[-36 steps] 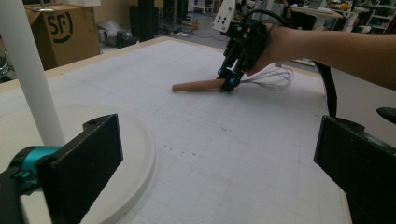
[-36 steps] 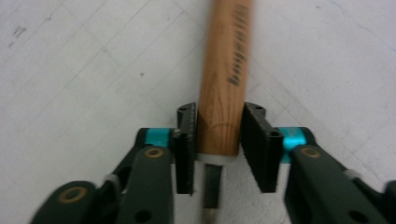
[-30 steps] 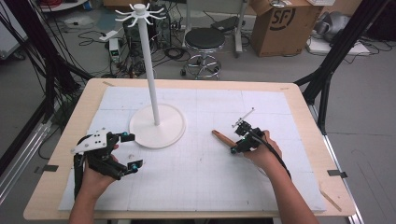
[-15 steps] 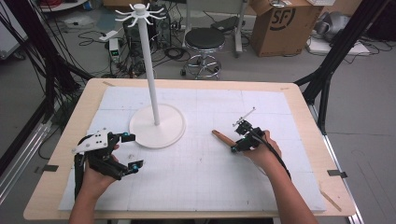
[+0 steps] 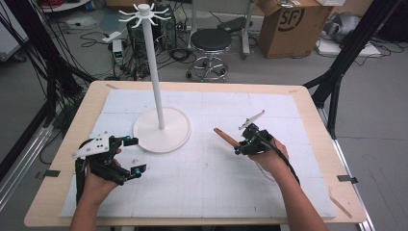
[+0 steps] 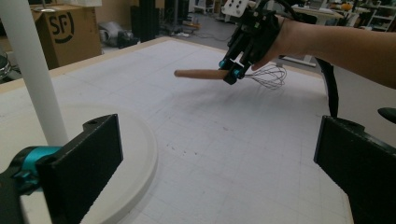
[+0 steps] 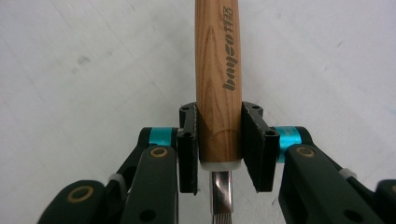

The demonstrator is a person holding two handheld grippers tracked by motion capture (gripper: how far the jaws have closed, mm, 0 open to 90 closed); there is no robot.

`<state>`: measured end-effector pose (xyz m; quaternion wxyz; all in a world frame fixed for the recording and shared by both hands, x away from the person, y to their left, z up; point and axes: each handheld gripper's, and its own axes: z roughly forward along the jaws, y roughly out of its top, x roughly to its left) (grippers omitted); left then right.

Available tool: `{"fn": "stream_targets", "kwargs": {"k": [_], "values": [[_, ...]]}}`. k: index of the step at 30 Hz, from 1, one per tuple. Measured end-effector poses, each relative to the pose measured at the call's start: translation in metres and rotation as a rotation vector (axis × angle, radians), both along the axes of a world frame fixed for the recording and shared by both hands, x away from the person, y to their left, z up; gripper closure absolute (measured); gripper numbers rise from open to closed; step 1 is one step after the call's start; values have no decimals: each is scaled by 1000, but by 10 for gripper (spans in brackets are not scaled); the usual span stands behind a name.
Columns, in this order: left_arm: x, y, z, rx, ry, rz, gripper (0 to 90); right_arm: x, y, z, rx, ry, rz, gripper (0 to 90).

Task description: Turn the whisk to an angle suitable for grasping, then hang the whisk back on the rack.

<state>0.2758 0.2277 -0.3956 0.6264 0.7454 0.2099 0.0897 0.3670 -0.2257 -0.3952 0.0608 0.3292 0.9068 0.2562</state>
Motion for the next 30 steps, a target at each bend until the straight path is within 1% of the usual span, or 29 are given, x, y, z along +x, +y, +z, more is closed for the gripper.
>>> {"fn": "stream_targets", "kwargs": {"k": [1, 2, 4, 5, 6, 7, 8, 9, 10, 13, 15, 16, 17, 18, 22, 24, 25, 29, 30], "values": [[0, 0, 0, 2, -1, 0, 17, -1, -2, 4, 21, -14, 5, 697], [0, 0, 0, 2, -1, 1, 17, -3, -6, 11, 75, -28, -1, 698], [1, -1, 0, 3, 0, 2, 17, -4, -11, 18, 123, -54, 3, 699], [1, -1, 0, 1, 1, 1, 17, -4, -11, 18, 123, -54, 3, 699], [1, -1, 0, -1, -1, 0, 17, -5, -16, 26, 172, -83, 6, 700], [2, -2, 0, -4, -1, -1, 17, -5, -16, 26, 172, -83, 6, 700], [2, -2, 0, -3, -1, -3, 17, -7, -20, 33, 210, -96, 10, 700], [2, -2, 0, -3, -1, -2, 17, -7, -20, 33, 210, -96, 10, 700], [2, -2, 0, -5, 0, -2, 17, -9, -23, 40, 237, -117, 18, 701], [3, -2, 0, -5, 0, -2, 17, -13, -24, 49, 263, -134, 23, 701], [3, -2, 0, -6, 0, -1, 17, -14, -25, 53, 282, -154, 31, 701], [4, -2, 0, -6, -3, -5, 17, -16, -25, 57, 298, -170, 32, 701], [4, -3, 0, -5, -3, -5, 17, -16, -25, 57, 298, -170, 32, 701], [4, -3, 0, -6, -3, -5, 17, -17, -26, 60, 309, -185, 39, 701], [4, -2, 1, -8, -5, -4, 17, -21, -26, 72, 369, -226, 54, 701], [4, -2, 1, -9, -5, -3, 17, -21, -26, 77, 401, -255, 66, 701], [4, -2, 1, -11, -6, -4, 17, -20, -26, 81, 427, -270, 68, 700], [3, -1, 1, -10, -9, -4, 17, -18, -25, 91, 484, -279, 72, 701], [3, -1, 2, -8, -11, -6, 17, -17, -24, 94, 498, -294, 78, 701]]}}
